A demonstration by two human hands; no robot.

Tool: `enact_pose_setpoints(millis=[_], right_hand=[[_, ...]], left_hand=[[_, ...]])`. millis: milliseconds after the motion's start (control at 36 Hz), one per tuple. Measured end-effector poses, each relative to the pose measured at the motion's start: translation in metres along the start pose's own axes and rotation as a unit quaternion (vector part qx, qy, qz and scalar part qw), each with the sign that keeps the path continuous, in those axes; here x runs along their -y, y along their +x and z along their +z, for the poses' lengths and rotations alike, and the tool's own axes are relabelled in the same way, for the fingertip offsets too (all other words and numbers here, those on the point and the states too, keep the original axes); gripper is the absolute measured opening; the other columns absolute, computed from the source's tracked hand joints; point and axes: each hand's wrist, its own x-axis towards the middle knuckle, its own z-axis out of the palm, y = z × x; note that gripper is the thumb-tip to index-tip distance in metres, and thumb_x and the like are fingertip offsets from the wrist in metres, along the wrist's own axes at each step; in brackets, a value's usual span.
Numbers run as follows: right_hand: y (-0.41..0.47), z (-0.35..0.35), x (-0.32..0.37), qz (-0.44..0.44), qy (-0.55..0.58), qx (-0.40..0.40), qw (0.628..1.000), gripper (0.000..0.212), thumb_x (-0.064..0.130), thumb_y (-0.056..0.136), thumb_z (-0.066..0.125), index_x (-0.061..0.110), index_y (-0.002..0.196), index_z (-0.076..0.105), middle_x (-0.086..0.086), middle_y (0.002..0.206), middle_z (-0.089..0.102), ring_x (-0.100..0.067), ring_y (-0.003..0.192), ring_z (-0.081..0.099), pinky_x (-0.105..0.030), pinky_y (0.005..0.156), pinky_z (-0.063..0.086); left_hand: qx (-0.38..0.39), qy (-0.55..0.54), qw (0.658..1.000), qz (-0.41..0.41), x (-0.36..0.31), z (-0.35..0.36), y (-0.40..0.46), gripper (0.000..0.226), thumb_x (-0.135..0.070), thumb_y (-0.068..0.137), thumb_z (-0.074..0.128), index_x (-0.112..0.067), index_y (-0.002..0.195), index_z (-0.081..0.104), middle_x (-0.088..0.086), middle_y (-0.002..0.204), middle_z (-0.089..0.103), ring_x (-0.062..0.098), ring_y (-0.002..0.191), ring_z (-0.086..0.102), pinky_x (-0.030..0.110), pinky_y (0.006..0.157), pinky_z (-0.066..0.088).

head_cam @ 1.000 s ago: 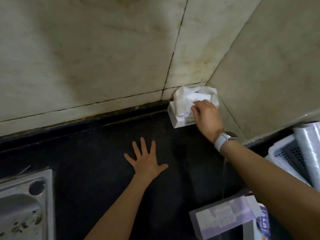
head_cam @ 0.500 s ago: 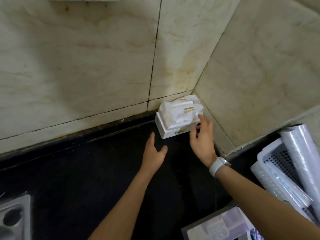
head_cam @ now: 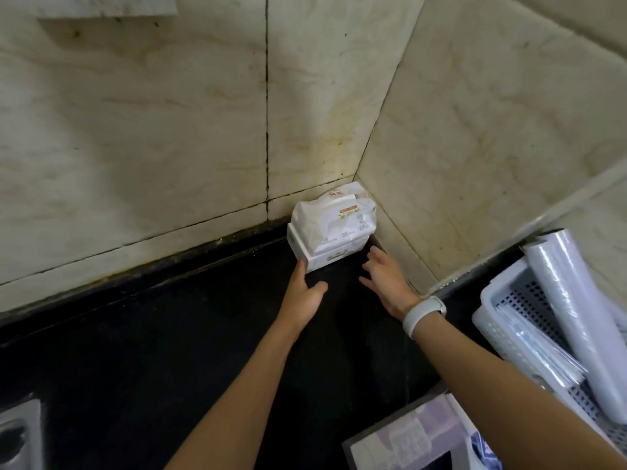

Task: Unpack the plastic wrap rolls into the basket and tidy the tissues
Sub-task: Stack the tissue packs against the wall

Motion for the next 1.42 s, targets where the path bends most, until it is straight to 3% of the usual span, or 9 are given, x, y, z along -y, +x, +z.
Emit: enact_pose_setpoints(millis=[111, 222, 361, 500, 611, 889, 1028, 1250, 1417], right_hand=[[-0.049, -0.030, -0.025, -0.054, -0.053, -0.051, 0.996, 0.039, 0.004, 0.095, 0.036, 0.010, 0.133, 0.043, -0.012, 0.136, 0.048, -0.020, 0.117, 0.050, -0.039, 0.101, 0.043], [-0.130, -0.079, -0.061, -0.115, -0.147, -0.115, 0.976, 0.032, 0.006, 0.093, 0.043, 0.017, 0.121, 0.055, -0.003, 0.114, 0.062, -0.013, 0.106, 0.058, -0.027, 0.091, 0.045], [-0.218, -0.128, -0.126, -0.111, -0.378, -0.245, 0.886, 0.037, 0.011, 0.087, 0.053, 0.007, 0.125, 0.052, -0.016, 0.120, 0.058, -0.031, 0.110, 0.052, -0.035, 0.095, 0.038], [-0.282, -0.127, -0.186, 0.023, -0.412, -0.211, 0.886, 0.082, 0.040, 0.078, 0.067, 0.013, 0.143, 0.025, -0.016, 0.143, 0.036, -0.035, 0.126, 0.040, -0.048, 0.098, 0.042], [-0.300, -0.111, -0.215, 0.113, -0.401, -0.181, 0.891, 0.096, 0.051, 0.077, 0.060, 0.031, 0.145, -0.004, -0.003, 0.142, 0.026, -0.026, 0.128, 0.034, -0.042, 0.089, 0.046], [-0.365, -0.129, -0.234, 0.059, -0.182, -0.340, 0.921, 0.073, 0.025, 0.084, 0.052, 0.027, 0.145, 0.013, -0.003, 0.142, 0.041, -0.027, 0.119, 0.050, -0.036, 0.095, 0.043], [-0.466, -0.148, -0.274, 0.039, -0.048, -0.439, 0.896, 0.077, 0.026, 0.084, 0.058, 0.031, 0.145, 0.010, 0.002, 0.143, 0.037, -0.018, 0.124, 0.044, -0.033, 0.103, 0.037], [-0.712, -0.099, -0.393, 0.070, 0.094, -0.613, 0.781, 0.062, 0.010, 0.080, 0.061, 0.029, 0.132, 0.032, 0.003, 0.133, 0.041, -0.017, 0.120, 0.043, -0.042, 0.105, 0.038], [-0.884, 0.003, -0.485, 0.162, 0.252, -0.735, 0.609, 0.063, 0.001, 0.079, 0.065, 0.017, 0.133, 0.036, -0.007, 0.130, 0.040, -0.019, 0.119, 0.043, -0.043, 0.108, 0.035]], left_hand=[[-0.048, 0.153, 0.987, 0.008, 0.016, 0.010, -0.038, 0.057, -0.023, 0.092, 0.051, -0.017, 0.144, 0.029, 0.008, 0.150, 0.032, 0.021, 0.134, 0.037, 0.031, 0.107, 0.032], [0.067, 0.217, 0.970, 0.085, 0.039, 0.036, -0.097, 0.046, -0.029, 0.093, 0.052, -0.017, 0.136, 0.042, 0.006, 0.140, 0.044, 0.015, 0.125, 0.044, 0.021, 0.099, 0.034], [0.159, 0.330, 0.921, 0.135, 0.065, 0.081, -0.143, 0.068, -0.049, 0.087, 0.052, -0.021, 0.144, 0.028, 0.003, 0.148, 0.035, 0.020, 0.132, 0.038, 0.039, 0.107, 0.035], [0.165, 0.512, 0.822, 0.185, 0.088, 0.113, -0.160, 0.104, -0.068, 0.069, 0.060, -0.031, 0.147, 0.001, 0.004, 0.154, 0.019, 0.030, 0.134, 0.031, 0.045, 0.106, 0.030], [0.125, 0.580, 0.785, 0.177, 0.100, 0.123, -0.161, 0.104, -0.047, 0.076, 0.067, -0.031, 0.146, -0.007, 0.008, 0.150, 0.022, 0.031, 0.130, 0.033, 0.046, 0.103, 0.032], [0.131, 0.378, 0.897, 0.189, 0.101, 0.148, -0.215, 0.088, -0.039, 0.076, 0.066, -0.028, 0.146, 0.013, 0.003, 0.145, 0.035, 0.024, 0.128, 0.040, 0.036, 0.094, 0.037], [0.226, 0.324, 0.892, 0.222, 0.133, 0.192, -0.305, 0.084, -0.033, 0.078, 0.070, -0.027, 0.146, 0.020, 0.001, 0.145, 0.035, 0.023, 0.128, 0.040, 0.027, 0.091, 0.029], [0.465, 0.387, 0.761, 0.236, 0.245, 0.243, -0.517, 0.077, -0.038, 0.079, 0.064, -0.037, 0.143, 0.019, -0.005, 0.141, 0.034, 0.012, 0.111, 0.043, 0.027, 0.089, 0.031], [0.634, 0.442, 0.590, 0.233, 0.354, 0.238, -0.690, 0.073, -0.035, 0.080, 0.064, -0.036, 0.143, 0.028, -0.003, 0.140, 0.037, 0.003, 0.102, 0.039, 0.022, 0.088, 0.029]])
